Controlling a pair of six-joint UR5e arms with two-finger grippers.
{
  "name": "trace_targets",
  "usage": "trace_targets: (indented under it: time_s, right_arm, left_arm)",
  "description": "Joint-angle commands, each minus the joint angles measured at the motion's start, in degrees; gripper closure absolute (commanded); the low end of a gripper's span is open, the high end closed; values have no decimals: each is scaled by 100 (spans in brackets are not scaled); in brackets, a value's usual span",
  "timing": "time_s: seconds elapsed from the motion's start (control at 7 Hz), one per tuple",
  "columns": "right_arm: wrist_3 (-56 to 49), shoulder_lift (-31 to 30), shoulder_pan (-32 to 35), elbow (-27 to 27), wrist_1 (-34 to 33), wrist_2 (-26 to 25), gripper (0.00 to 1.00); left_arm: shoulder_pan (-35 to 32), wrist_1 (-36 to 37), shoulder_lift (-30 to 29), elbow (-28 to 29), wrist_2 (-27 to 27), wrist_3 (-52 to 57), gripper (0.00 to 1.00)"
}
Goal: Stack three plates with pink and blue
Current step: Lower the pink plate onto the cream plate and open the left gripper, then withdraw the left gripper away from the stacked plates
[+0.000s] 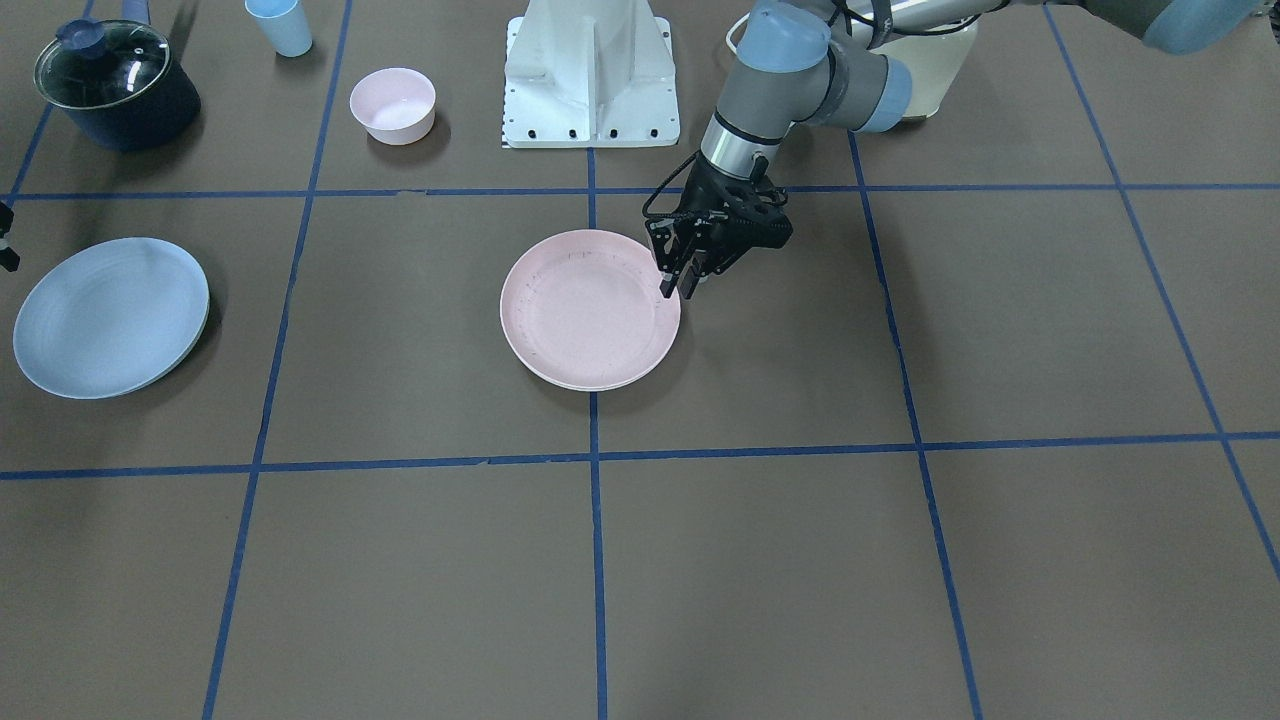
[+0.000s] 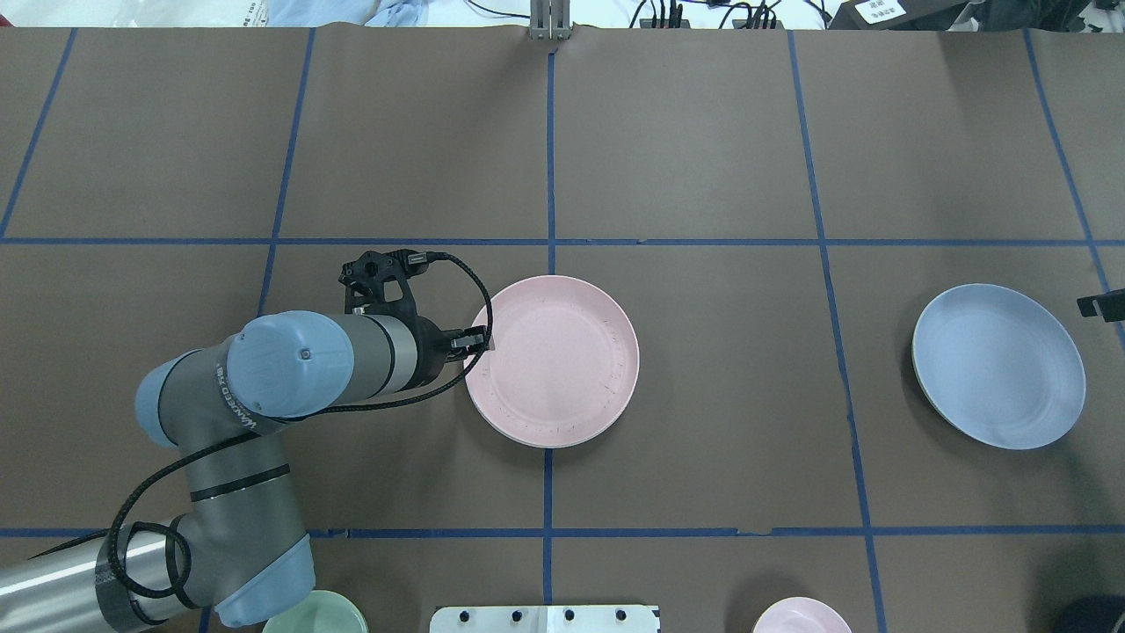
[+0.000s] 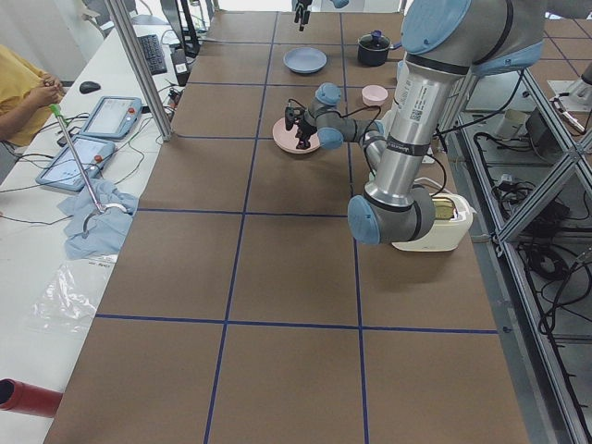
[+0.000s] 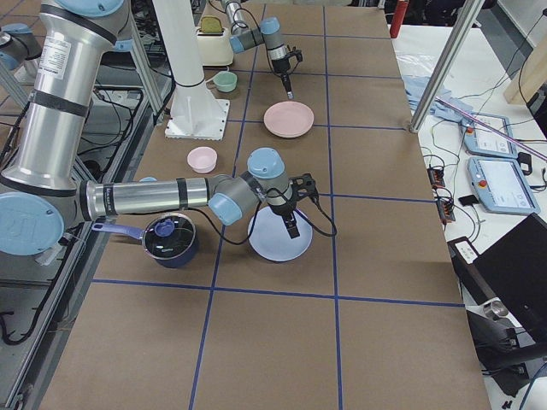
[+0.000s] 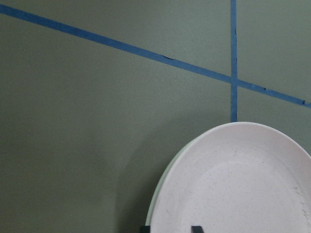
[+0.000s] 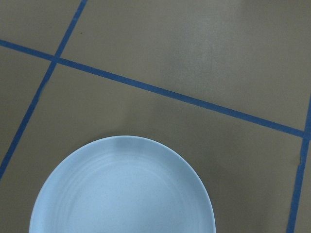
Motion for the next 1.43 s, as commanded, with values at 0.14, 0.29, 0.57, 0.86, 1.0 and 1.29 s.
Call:
trace_targets:
  time_s: [0.14,0.29,0.57,0.86,1.0,1.29]
  right_arm:
    - [5,-162,0,-66,126,224,0]
    - [13,-364,-9,-66,221,190,0]
    - [1184,-576,-18,-581,1515,93,1]
    - [1968,-524,-183,-1460,2733,67,9]
    - [2095,-506,-463,-1515,2745,-273,11]
    - [2149,-393,-877,-1795,2754,-671,13]
  left_arm:
    - [-976,66,615,-682,-1154,1966,0]
    - [-1451,48,1150,-963,-1517,2974,0]
    - [-2610,-57,2143,-1203,-2449,4926,0]
    - [-2906,-57,2306,-1212,-2514,5287,0]
    - [-2906,-66,2306,-1212,-2514,5278,0]
    - [-2906,-66,2306,-1212,-2505,5252,0]
